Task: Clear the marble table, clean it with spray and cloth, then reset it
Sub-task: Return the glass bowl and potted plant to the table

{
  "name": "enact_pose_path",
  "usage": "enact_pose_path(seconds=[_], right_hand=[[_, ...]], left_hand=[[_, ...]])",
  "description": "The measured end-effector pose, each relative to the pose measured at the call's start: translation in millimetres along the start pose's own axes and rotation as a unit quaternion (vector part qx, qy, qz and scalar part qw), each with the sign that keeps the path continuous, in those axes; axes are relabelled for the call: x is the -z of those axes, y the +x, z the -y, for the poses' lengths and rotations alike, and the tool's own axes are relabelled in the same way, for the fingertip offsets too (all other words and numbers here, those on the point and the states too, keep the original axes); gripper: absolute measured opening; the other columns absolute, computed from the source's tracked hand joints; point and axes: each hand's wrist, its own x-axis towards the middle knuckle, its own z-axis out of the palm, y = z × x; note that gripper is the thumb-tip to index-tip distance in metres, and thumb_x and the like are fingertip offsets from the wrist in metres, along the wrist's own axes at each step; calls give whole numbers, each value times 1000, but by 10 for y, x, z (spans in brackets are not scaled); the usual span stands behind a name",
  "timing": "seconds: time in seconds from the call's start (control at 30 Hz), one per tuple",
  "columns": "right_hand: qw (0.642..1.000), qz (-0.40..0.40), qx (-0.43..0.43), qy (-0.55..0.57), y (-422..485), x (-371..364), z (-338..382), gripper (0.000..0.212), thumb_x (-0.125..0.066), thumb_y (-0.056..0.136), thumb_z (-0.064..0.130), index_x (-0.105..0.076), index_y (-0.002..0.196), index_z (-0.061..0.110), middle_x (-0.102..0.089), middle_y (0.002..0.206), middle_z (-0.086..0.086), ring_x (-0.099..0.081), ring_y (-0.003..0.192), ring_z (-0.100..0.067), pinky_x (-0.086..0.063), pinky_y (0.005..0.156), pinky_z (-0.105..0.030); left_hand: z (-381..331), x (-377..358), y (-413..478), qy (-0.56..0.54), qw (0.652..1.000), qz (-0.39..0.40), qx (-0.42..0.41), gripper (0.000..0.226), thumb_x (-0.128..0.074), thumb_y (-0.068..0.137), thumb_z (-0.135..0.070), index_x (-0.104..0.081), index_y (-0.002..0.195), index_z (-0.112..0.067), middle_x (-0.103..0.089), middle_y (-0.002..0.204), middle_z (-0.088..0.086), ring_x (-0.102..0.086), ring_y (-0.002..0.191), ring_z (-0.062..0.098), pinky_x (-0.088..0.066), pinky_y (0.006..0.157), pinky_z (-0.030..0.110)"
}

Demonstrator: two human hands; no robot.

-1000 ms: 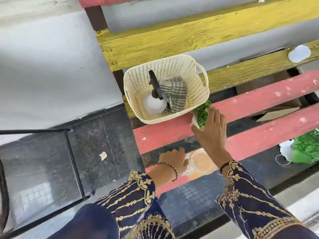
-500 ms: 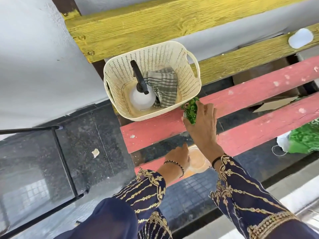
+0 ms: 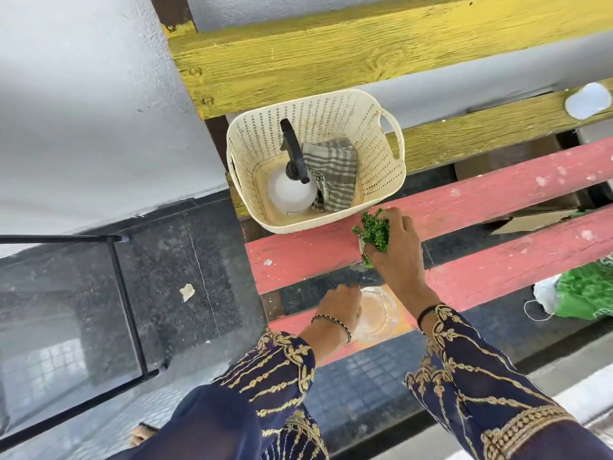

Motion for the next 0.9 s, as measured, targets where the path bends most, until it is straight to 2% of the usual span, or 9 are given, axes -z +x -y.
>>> enact_pose_path(seconds=[0.17,0.27,0.4,0.5,0.63,0.8,0.9], right_hand=[[999,35,38,13,-261,98,288,58,-82,73,4,-50,121,12,-56,107,-12,-59,88,-30,-50,69,-36],[997,47,59,20,-575,157,675,57,-82,73,4,-51,120,11,-56,106,-11,-59,87,-28,-46,69,-32],[994,52,85,42,-947,174,1263,53,-81,73,7,-52,117,11,-59,106,-11,-60,87,-31,-46,69,-34],[990,53,121,48,-1176,206,1876,50,-82,74,9,-53,115,12,-60,107,-10,-63,88,-30,-48,70,-33],[981,52,177,53,-1461,260,2836,52,-82,77,17,-49,116,22,-60,111,-8,-64,92,-28,-55,78,-38],[971,19,224,80,-1812,291,4118,54,-82,76,20,-50,119,23,-63,116,-5,-60,100,-22,-50,86,-36],[963,2,242,117,-1985,264,4837,52,-82,76,14,-52,119,18,-62,119,-4,-58,107,-21,-42,89,-29]], left_hand=[[300,301,-385,0,1000,-6,26,23,-46,96,-11,-53,114,1,-61,115,24,-61,108,42,-50,88,44],[519,569,-769,7,999,-14,28,24,-47,95,-8,-54,115,2,-62,116,23,-61,109,39,-49,90,42],[782,939,-1337,24,998,-30,49,32,-52,96,-12,-53,125,-1,-59,125,21,-58,117,37,-45,97,41],[1041,1235,-1871,29,996,-52,63,31,-52,95,-10,-54,124,-1,-60,124,22,-59,116,40,-47,95,42],[1470,1636,-2639,36,990,-110,79,30,-53,93,-12,-56,120,1,-61,122,22,-60,114,39,-49,91,41],[2157,2194,-3651,5,975,-196,105,28,-57,89,-17,-62,110,0,-65,113,20,-63,108,39,-52,85,41],[2564,2517,-4204,-51,958,-243,144,26,-57,87,-15,-63,108,-1,-66,109,21,-65,101,40,-53,82,40]])
